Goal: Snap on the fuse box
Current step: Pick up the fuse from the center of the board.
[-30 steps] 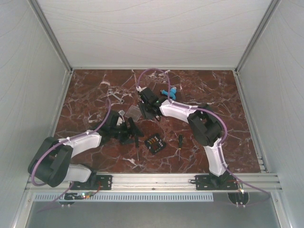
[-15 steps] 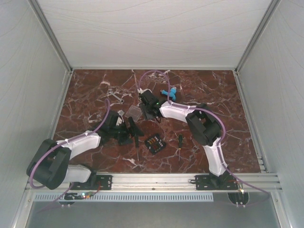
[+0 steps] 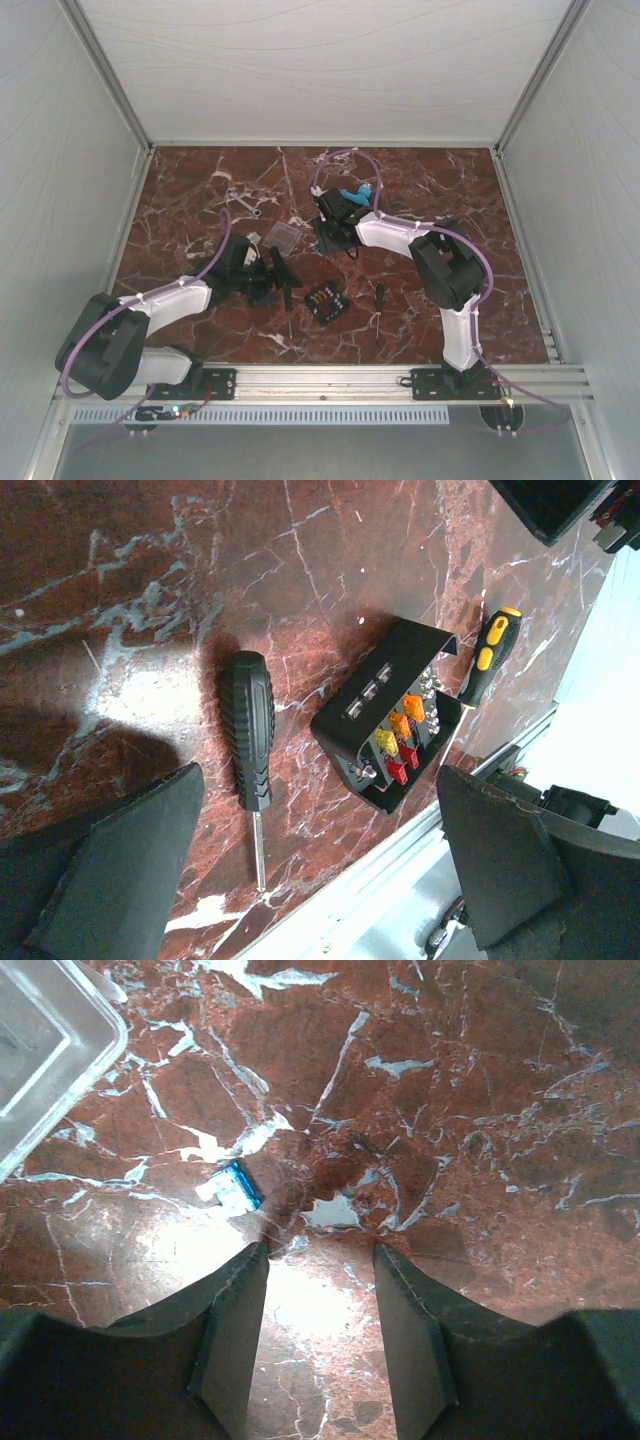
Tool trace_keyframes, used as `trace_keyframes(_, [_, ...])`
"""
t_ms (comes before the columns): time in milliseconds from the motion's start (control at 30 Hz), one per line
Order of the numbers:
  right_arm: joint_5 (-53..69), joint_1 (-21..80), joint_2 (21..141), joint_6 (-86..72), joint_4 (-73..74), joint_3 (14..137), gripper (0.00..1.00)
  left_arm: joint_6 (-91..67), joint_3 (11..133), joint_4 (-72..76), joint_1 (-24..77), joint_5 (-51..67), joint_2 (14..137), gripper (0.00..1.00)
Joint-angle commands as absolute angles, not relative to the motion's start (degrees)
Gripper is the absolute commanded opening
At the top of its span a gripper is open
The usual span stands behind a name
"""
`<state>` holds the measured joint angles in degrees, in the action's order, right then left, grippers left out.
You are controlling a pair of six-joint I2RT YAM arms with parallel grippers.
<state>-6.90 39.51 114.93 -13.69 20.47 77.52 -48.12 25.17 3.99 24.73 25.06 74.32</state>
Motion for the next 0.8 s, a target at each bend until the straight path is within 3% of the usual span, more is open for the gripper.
trace_keyframes(0, [-1.9, 39.3, 113.5, -14.9, 18.2, 77.5, 0.45, -48.2, 25.2, 4.1, 24.4, 24.2, 73.0, 1.0])
trace_keyframes(200, [-2.7, 39.4, 116.7, -14.9, 13.7, 80.1, 0.51, -48.1, 25.1, 4.0, 24.3, 24.2, 72.9, 1.0])
trace_keyframes(500, [-8.9, 40.6, 123.1, -13.5, 16.8, 85.2, 0.51, -48.3, 24.8, 3.7, 24.2, 23.9, 72.4, 1.0])
trace_keyframes(767, [-11.3, 42.3, 121.4, -10.1, 21.9, 82.9, 0.51, -48.3, 24.8, 3.8, 24.2, 23.9, 72.4, 1.0])
